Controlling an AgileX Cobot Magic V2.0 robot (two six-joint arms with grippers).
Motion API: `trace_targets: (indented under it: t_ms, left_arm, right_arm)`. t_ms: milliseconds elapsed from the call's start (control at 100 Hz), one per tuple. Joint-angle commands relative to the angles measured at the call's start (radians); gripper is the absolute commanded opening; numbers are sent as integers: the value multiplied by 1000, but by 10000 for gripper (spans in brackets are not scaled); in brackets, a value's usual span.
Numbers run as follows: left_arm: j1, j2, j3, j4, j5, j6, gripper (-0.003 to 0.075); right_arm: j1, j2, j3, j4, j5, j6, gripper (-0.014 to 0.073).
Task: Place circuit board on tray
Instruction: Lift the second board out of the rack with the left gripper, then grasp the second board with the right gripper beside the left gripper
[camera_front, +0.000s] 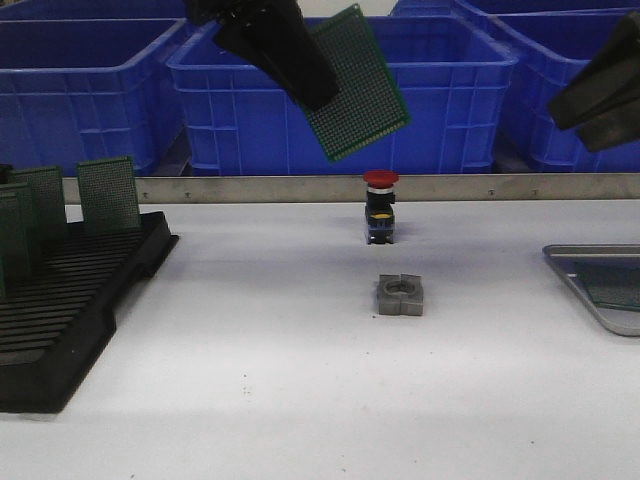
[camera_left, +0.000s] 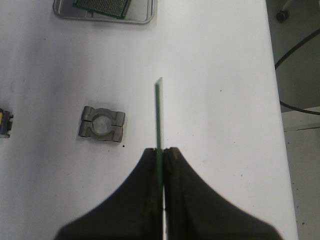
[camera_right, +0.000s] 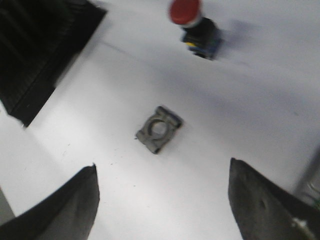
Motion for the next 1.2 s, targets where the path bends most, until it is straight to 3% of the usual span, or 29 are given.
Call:
trace_targets:
  t_ms: [0, 330, 530, 1060, 1190]
  left_arm:
    - [-11, -51, -26, -70, 37, -13, -18]
    - [-11, -51, -26, -83, 37, -13, -18]
    - [-11, -51, -26, -99, 37, -13, -18]
    - [-11, -51, -26, -112, 37, -13, -18]
    - [-11, -51, -26, -112, 37, -13, -18]
  right_arm:
    - [47, -77, -29, 57, 78, -126, 561]
    - [200, -101, -29, 106, 98, -254, 561]
    - [272, -99, -29, 170, 37, -338, 561]
    - [375, -63, -29, 215, -34, -378, 557]
    - [380, -43, -29, 216, -35, -378, 465]
